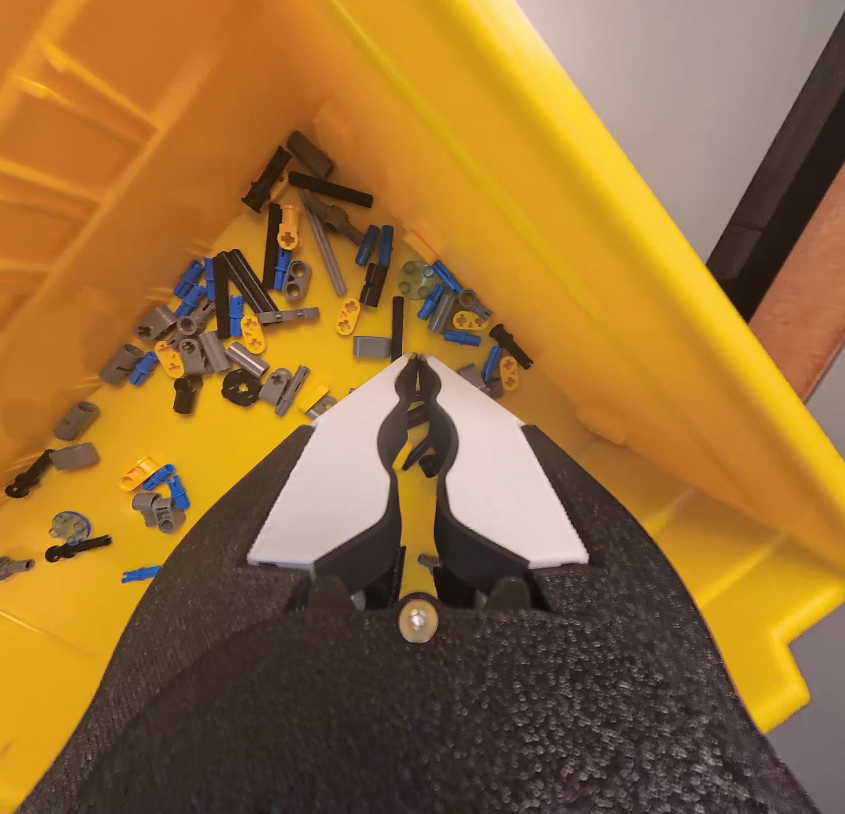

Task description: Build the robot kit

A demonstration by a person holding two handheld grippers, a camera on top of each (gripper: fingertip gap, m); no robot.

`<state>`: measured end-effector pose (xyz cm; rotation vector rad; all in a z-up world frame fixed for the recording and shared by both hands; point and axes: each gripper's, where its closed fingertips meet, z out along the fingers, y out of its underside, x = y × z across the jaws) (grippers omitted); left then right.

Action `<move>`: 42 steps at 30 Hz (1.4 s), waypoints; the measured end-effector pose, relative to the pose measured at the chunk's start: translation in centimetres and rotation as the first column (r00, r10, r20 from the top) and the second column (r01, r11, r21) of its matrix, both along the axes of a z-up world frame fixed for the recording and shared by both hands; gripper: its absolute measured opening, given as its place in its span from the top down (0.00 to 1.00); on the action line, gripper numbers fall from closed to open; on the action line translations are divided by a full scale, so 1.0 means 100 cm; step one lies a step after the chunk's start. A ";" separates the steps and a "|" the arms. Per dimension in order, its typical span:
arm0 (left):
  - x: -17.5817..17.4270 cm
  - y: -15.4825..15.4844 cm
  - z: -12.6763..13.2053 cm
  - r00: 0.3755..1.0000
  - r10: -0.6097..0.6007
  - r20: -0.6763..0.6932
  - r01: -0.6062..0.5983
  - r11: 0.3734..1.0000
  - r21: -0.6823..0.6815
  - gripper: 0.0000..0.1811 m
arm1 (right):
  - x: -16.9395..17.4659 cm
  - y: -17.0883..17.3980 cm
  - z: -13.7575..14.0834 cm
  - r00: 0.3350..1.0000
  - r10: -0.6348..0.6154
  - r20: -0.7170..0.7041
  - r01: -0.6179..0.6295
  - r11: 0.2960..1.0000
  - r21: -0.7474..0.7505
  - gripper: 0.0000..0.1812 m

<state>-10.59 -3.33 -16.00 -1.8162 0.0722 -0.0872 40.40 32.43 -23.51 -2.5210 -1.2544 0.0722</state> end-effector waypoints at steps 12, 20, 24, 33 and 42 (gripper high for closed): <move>0.000 0.002 -0.004 0.999 0.014 -0.035 -0.015 1.000 -0.025 0.73 | -0.012 -0.001 0.020 0.992 0.098 -0.076 -0.096 0.995 0.031 0.95; -0.003 0.001 -0.002 0.998 0.039 -0.041 -0.039 0.999 -0.011 0.73 | -0.057 -0.006 0.016 0.938 0.340 -0.073 -0.331 0.937 0.111 0.93; -0.002 0.001 -0.002 0.998 0.040 -0.049 -0.041 0.999 -0.008 0.73 | -0.061 -0.003 0.006 0.937 0.339 -0.079 -0.334 0.940 0.071 0.98; -0.003 0.001 -0.002 0.999 0.039 -0.035 -0.039 0.999 -0.012 0.73 | -0.030 -0.004 0.006 0.958 0.288 -0.008 -0.288 0.958 0.000 1.00; -0.002 0.002 -0.003 0.998 0.038 -0.047 -0.039 0.999 -0.018 0.73 | -0.063 -0.029 0.023 0.885 0.444 -0.142 -0.439 0.896 0.068 0.93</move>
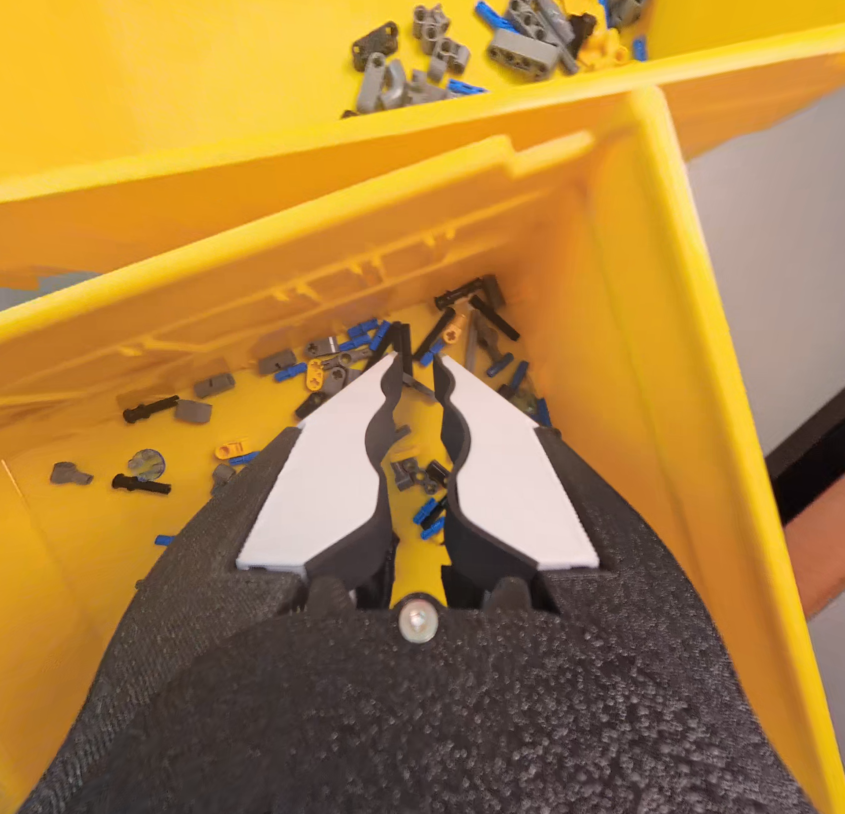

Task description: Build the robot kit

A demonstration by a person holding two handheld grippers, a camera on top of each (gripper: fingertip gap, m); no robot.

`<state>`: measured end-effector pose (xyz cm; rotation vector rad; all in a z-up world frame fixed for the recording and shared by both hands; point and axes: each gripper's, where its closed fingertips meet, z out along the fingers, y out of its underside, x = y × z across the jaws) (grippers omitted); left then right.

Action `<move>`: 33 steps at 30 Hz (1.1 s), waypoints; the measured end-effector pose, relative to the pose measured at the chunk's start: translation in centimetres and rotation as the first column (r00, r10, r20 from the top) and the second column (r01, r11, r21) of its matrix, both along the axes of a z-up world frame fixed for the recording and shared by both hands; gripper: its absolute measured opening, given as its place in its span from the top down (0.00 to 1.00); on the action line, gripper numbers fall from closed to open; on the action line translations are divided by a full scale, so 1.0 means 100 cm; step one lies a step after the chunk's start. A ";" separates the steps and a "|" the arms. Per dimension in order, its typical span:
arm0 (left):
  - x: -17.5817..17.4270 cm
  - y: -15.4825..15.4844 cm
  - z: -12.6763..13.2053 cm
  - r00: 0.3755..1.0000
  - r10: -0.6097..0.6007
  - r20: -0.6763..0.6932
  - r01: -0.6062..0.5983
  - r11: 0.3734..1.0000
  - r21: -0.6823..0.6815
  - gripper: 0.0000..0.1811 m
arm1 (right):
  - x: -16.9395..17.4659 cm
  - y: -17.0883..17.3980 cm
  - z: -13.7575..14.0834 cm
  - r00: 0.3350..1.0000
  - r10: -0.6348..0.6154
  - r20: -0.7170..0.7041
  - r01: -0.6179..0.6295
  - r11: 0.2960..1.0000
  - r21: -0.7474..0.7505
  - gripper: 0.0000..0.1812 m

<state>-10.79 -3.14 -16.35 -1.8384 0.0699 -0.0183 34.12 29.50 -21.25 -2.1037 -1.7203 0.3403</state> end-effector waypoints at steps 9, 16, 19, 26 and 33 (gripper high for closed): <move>0.001 0.000 0.000 1.000 0.001 -0.006 -0.001 1.000 0.003 0.73 | 0.012 -0.004 -0.023 0.992 0.069 0.105 -0.068 0.998 -0.017 0.96; 0.000 0.000 -0.001 1.000 -0.002 0.000 0.002 1.000 -0.004 0.73 | 0.016 -0.003 -0.010 0.996 0.059 0.064 -0.061 0.998 0.025 0.96; 0.001 0.001 -0.001 1.000 -0.004 -0.001 0.004 1.000 -0.007 0.73 | 0.002 -0.031 -0.005 0.985 0.172 -0.009 -0.172 0.984 -0.033 0.94; 0.002 0.001 -0.002 1.000 -0.007 -0.013 0.007 1.000 -0.011 0.73 | -0.001 -0.045 -0.017 0.974 0.226 0.018 -0.225 0.973 -0.046 0.97; 0.003 0.001 -0.001 1.000 -0.005 -0.025 0.005 1.000 -0.007 0.73 | 0.019 -0.015 -0.015 0.983 0.150 0.102 -0.160 0.983 0.091 0.99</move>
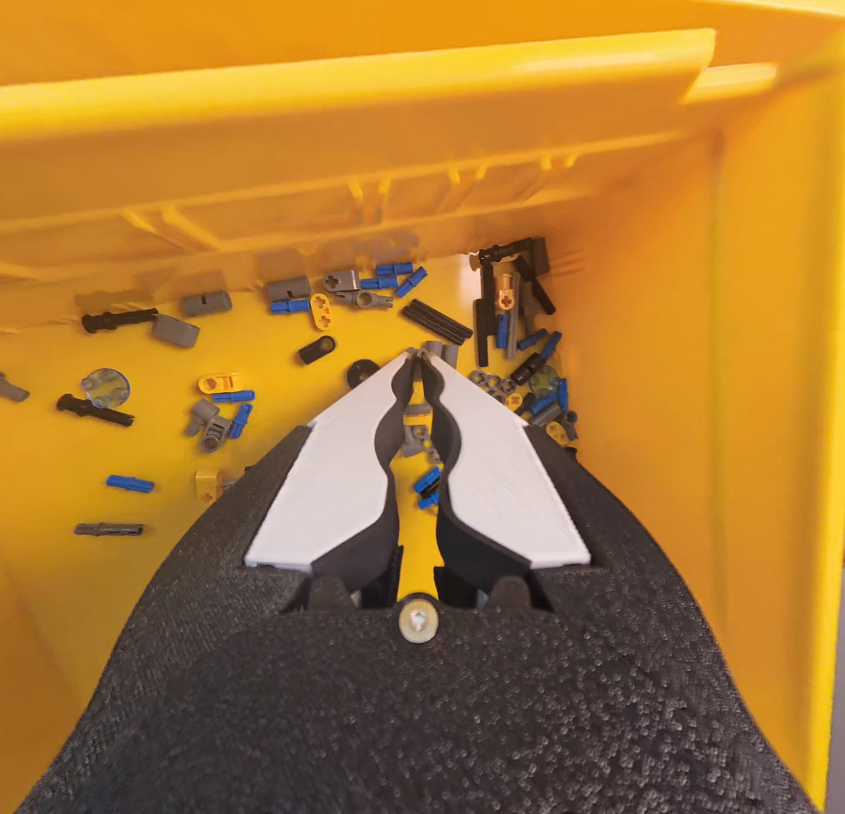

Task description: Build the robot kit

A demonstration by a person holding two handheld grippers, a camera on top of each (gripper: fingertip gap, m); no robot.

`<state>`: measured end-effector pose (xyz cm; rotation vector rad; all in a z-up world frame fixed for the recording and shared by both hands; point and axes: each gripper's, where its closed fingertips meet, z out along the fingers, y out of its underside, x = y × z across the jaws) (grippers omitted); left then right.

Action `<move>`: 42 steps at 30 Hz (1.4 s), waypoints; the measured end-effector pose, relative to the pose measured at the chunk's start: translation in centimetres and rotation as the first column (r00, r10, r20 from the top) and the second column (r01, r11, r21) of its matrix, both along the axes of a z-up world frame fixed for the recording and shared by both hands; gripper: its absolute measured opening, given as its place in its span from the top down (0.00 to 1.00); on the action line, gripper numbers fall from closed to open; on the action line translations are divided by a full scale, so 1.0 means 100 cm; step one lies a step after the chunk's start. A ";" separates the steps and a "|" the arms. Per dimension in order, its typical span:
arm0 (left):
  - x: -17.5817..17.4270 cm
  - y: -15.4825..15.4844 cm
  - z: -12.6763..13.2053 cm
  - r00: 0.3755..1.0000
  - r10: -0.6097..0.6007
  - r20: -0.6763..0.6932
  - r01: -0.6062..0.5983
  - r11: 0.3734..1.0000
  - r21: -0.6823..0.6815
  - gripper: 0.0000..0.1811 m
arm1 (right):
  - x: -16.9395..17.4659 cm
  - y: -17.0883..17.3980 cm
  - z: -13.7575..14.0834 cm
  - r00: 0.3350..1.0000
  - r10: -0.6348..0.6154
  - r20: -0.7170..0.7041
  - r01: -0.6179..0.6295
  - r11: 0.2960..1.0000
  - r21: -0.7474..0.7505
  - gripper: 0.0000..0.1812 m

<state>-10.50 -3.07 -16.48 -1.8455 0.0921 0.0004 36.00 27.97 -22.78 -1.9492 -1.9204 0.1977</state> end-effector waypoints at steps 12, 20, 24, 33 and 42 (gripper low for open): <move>0.000 0.000 -0.001 1.000 0.001 0.002 -0.001 1.000 -0.006 0.73 | 0.016 -0.021 0.039 0.997 0.001 -0.083 0.000 1.000 0.010 0.92; 0.000 0.000 0.000 1.000 -0.005 0.005 0.005 1.000 -0.001 0.73 | 0.045 -0.056 0.048 0.998 0.041 0.055 -0.042 0.999 0.019 0.92; 0.000 -0.001 0.001 1.000 -0.008 0.011 0.007 1.000 0.009 0.73 | 0.074 -0.062 0.049 0.990 -0.009 0.142 0.000 0.998 0.065 0.94; 0.000 -0.002 0.005 0.999 -0.020 0.033 0.019 0.999 0.032 0.73 | 0.119 -0.067 0.060 0.970 -0.139 0.201 0.114 0.985 0.131 1.00; 0.001 -0.004 0.008 0.998 -0.034 0.047 0.031 0.998 0.049 0.73 | 0.116 -0.071 0.072 0.974 -0.169 0.153 0.149 0.979 0.137 1.00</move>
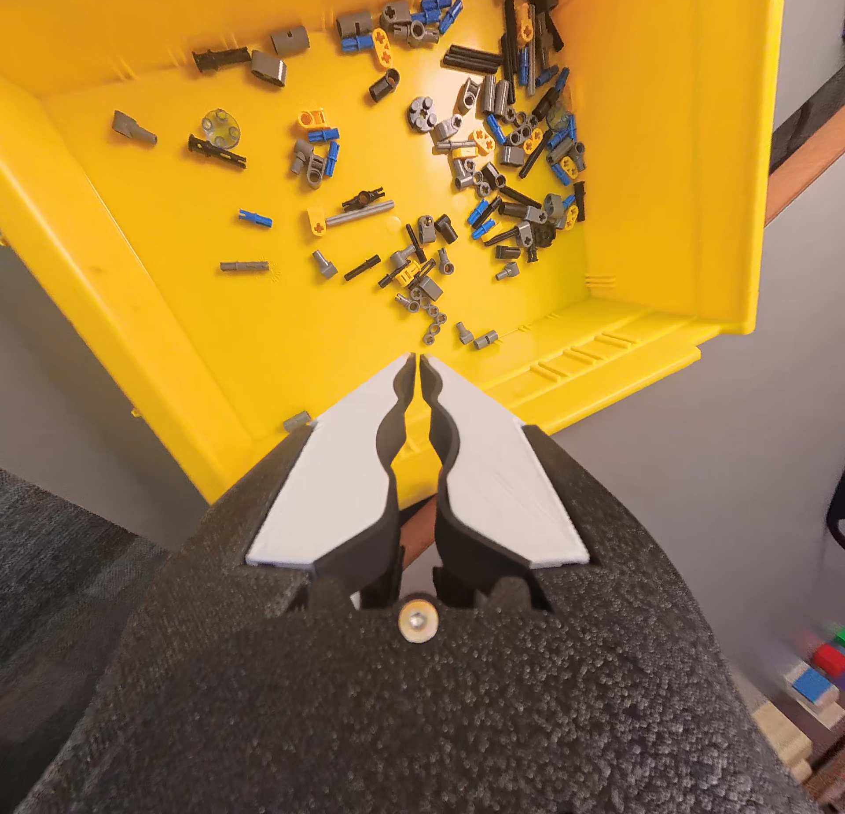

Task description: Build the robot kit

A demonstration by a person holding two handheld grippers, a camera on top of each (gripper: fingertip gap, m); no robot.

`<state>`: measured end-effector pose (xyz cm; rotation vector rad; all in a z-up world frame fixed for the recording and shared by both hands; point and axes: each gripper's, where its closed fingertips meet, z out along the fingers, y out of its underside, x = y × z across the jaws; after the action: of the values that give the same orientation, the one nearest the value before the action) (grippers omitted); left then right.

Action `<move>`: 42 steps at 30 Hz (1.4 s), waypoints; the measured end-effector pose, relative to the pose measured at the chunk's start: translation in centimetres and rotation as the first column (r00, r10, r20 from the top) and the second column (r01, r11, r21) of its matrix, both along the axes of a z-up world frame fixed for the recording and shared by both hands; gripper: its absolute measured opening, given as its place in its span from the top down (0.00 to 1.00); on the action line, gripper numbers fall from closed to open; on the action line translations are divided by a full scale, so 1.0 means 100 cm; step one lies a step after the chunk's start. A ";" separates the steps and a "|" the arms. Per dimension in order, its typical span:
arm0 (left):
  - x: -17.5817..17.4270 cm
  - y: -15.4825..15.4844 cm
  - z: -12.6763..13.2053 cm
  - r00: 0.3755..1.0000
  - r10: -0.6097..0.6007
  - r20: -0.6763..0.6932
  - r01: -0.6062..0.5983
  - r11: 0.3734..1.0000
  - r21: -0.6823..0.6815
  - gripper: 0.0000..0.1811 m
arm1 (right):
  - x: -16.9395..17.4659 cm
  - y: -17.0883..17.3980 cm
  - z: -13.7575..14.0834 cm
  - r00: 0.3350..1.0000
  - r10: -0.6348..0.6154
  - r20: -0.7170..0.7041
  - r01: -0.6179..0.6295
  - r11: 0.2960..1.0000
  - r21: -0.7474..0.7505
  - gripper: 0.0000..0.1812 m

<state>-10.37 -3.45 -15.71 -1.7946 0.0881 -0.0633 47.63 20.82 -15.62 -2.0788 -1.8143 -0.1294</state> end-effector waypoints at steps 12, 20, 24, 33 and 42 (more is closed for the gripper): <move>0.007 -0.002 0.006 0.997 -0.071 0.042 0.070 0.997 0.035 0.73 | -0.127 0.005 0.065 0.873 0.078 -0.482 -0.037 0.995 0.095 0.87; 0.020 -0.006 0.010 0.983 -0.170 0.068 0.166 0.984 0.060 0.73 | -0.213 0.056 0.080 0.871 -0.017 -0.492 0.074 0.993 0.097 0.86; 0.024 -0.008 0.012 0.980 -0.188 0.069 0.183 0.980 0.076 0.74 | -0.242 0.098 0.058 0.911 -0.120 -0.393 0.150 0.988 0.046 0.87; 0.032 -0.013 0.014 0.974 -0.215 0.074 0.209 0.974 0.085 0.74 | -0.283 0.152 -0.029 0.974 -0.224 -0.031 0.222 0.974 -0.044 0.89; 0.028 -0.012 0.014 0.971 -0.209 0.114 0.200 0.976 0.086 0.73 | -0.304 0.189 -0.069 0.938 -0.343 -0.055 0.340 0.938 -0.063 0.90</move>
<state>-7.60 -4.66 -14.26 -1.6986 0.1854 -0.3145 17.26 39.68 -22.50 -2.3906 -1.4179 -0.1055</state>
